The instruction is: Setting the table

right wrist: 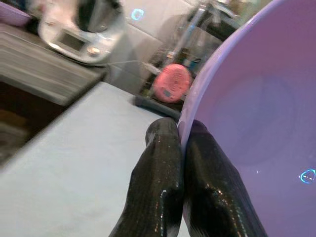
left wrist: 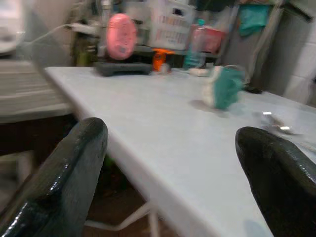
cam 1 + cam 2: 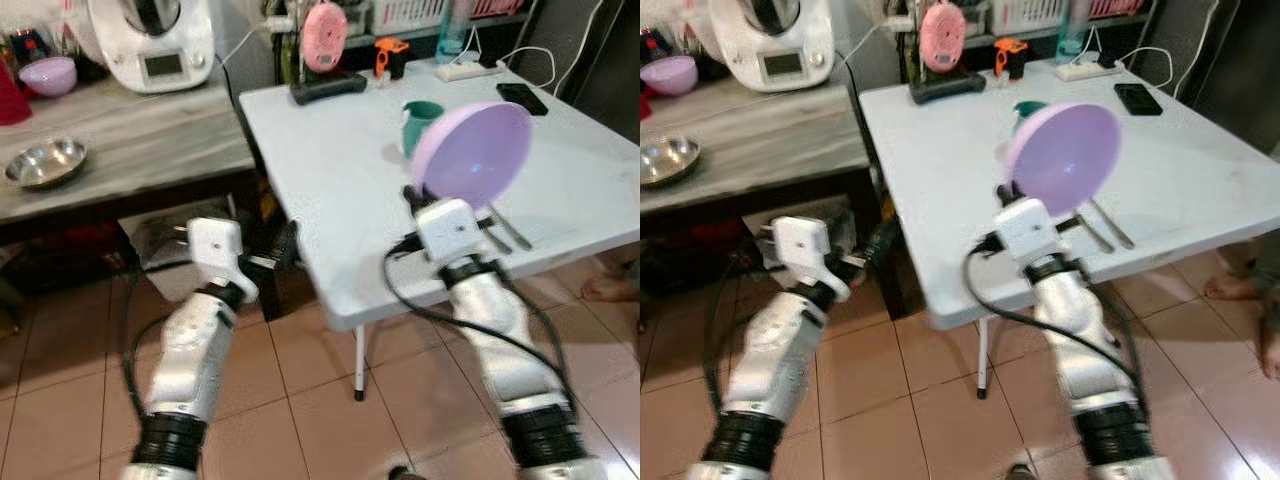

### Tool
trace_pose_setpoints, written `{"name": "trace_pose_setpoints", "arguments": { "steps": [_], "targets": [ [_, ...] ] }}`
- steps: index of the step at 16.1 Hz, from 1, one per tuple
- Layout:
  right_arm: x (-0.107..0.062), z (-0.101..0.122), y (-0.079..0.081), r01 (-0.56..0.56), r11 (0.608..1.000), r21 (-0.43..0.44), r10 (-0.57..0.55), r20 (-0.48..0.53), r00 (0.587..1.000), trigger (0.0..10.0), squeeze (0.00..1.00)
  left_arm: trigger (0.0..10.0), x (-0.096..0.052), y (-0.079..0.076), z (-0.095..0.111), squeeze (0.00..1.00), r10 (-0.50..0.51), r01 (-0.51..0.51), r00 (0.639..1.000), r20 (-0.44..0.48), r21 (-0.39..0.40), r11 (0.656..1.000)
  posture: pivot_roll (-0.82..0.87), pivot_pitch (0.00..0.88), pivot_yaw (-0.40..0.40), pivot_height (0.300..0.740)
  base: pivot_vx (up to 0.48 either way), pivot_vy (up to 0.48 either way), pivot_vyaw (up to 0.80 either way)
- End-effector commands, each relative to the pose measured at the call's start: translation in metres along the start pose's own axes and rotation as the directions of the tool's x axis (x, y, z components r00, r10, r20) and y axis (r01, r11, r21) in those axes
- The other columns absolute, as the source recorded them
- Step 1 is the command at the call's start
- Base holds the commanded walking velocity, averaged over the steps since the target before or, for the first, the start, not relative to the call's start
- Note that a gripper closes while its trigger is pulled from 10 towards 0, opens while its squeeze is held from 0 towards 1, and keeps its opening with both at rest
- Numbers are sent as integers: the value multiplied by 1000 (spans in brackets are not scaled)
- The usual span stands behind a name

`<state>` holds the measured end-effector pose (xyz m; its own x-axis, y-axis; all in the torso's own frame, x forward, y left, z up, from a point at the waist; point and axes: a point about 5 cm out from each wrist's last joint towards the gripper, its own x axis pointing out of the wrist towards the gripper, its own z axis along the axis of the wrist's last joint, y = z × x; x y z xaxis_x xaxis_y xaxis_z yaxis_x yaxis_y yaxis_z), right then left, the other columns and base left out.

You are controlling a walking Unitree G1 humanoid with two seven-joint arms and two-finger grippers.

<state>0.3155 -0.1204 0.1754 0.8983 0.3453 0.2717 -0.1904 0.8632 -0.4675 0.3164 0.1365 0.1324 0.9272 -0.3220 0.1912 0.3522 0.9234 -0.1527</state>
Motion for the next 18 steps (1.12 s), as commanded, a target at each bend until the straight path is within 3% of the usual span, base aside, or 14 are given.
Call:
{"name": "trace_pose_setpoints", "arguments": {
  "steps": [1,11,15,18],
  "targets": [
    [2,8,-4,8,1000,-14,-8,41,999,10000,0,10000,0,2,-1,0,10,-10,1000,-3,14,1000,-164,81,85,740,0,345,413],
    [0,6,-6,16,1000,-8,-16,32,999,10000,0,10000,3,1,-2,0,18,-18,1000,-2,18,1000,-169,83,88,740,0,420,707],
    [-1,5,-6,26,1000,-7,-26,29,999,10000,0,10000,3,1,-3,0,23,-23,1000,-3,23,999,-169,84,88,740,0,448,0],
    [-11,-2,-15,106,994,33,-106,-9,994,10000,0,10000,-4,15,-3,0,90,-90,996,-2,74,993,-168,85,81,740,0,445,0]
  ]
}}
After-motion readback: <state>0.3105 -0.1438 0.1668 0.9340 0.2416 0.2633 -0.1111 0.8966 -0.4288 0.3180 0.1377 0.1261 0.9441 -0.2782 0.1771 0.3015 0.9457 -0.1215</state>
